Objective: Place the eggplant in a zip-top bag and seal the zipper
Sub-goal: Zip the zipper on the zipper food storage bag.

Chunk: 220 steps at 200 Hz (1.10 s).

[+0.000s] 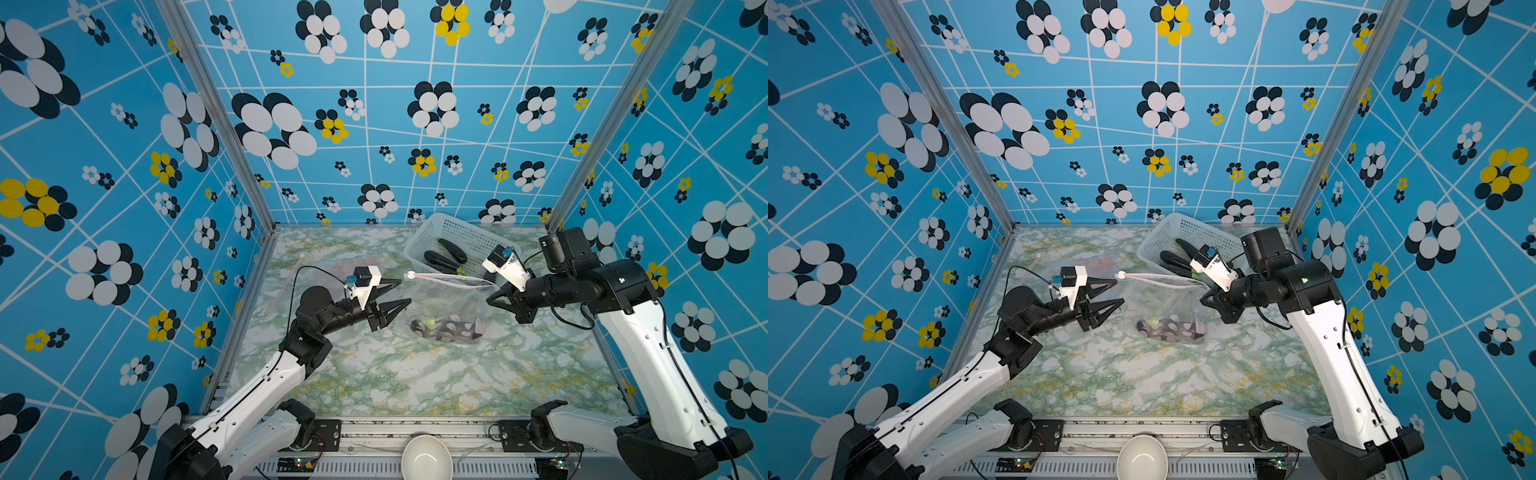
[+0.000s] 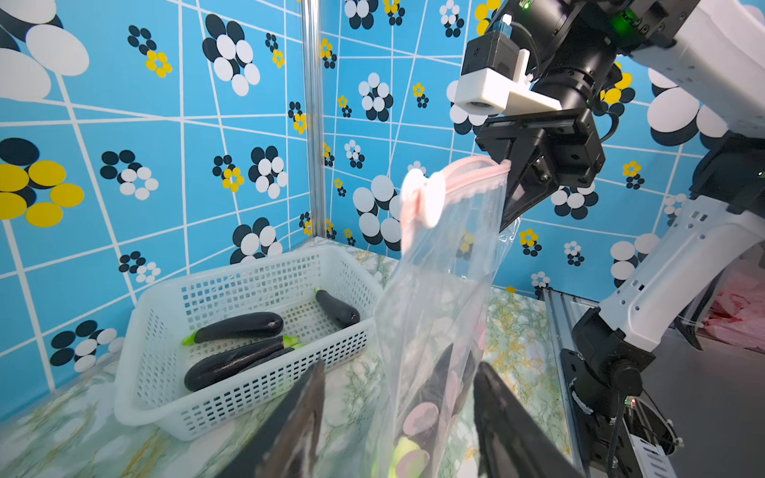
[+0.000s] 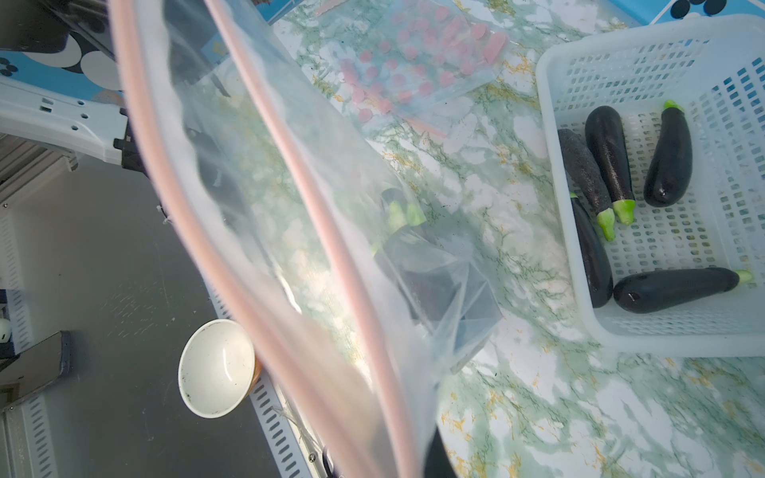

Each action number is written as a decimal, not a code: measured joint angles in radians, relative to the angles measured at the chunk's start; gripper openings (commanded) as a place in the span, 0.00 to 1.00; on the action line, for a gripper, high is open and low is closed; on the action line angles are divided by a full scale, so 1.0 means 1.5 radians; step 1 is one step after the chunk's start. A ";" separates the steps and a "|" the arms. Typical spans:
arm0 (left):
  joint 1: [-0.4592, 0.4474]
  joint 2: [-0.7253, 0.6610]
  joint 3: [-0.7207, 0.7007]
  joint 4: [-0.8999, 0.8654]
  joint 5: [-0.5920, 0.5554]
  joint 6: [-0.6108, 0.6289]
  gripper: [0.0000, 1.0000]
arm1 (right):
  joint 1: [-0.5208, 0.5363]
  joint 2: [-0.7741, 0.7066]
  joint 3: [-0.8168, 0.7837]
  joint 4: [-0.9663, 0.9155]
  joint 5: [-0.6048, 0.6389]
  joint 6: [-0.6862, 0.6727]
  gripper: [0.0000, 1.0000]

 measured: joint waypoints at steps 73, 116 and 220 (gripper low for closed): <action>0.000 0.036 0.009 0.084 0.045 -0.049 0.41 | 0.000 0.000 0.000 0.001 -0.017 0.000 0.00; 0.000 0.056 0.022 0.085 0.070 -0.052 0.30 | 0.000 0.000 0.000 0.002 -0.024 0.000 0.00; 0.000 0.052 0.022 0.095 0.074 -0.050 0.00 | 0.000 0.000 0.000 0.004 -0.029 0.000 0.00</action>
